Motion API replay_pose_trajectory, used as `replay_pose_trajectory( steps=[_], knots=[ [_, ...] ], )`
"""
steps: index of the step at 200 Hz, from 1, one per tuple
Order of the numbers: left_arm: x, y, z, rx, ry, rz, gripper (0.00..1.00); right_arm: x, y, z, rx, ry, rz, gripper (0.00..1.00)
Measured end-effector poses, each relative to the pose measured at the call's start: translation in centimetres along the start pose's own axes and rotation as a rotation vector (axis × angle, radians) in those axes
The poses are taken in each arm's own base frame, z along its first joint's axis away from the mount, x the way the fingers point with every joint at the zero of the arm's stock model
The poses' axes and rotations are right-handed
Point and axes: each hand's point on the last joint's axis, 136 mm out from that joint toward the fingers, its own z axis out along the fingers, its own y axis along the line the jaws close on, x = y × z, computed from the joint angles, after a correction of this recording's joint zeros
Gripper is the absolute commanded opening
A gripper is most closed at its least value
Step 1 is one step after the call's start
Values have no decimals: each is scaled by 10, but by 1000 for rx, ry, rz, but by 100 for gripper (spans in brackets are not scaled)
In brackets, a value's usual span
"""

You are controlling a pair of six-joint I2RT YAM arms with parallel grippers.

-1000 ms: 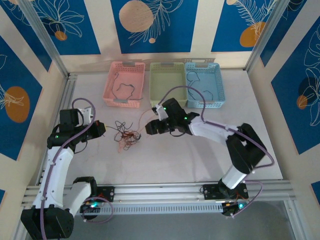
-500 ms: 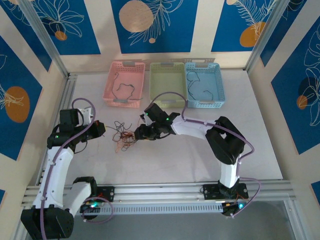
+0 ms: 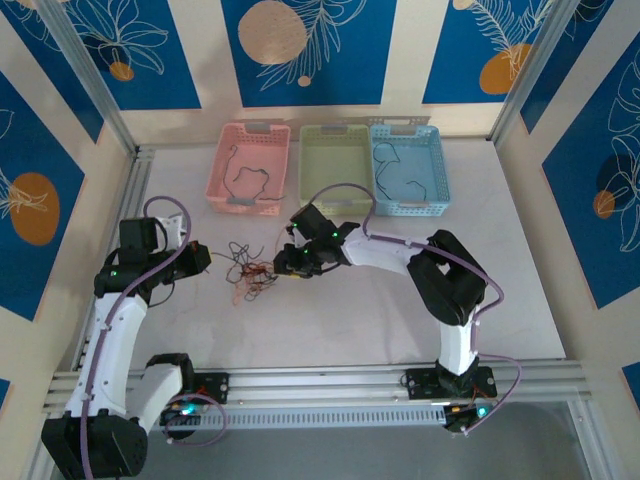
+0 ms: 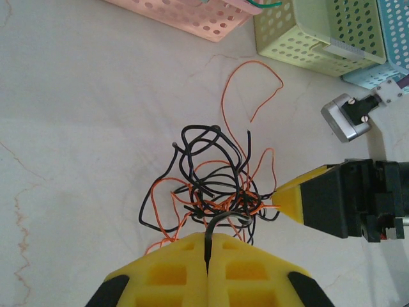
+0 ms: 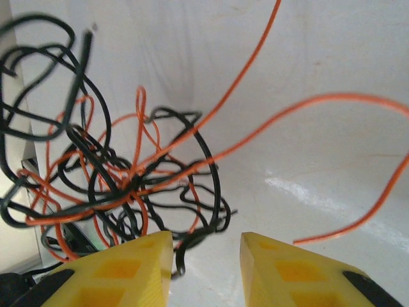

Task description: Untangle the cables

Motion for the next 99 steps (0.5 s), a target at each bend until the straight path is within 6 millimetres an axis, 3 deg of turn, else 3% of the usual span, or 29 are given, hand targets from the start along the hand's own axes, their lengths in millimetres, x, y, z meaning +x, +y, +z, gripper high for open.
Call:
replay_pose_trajectory(
  steps=[99],
  knots=[
    [0,0,0,0,0,0,0,-7,0,7,-4,3,46,17]
  ],
)
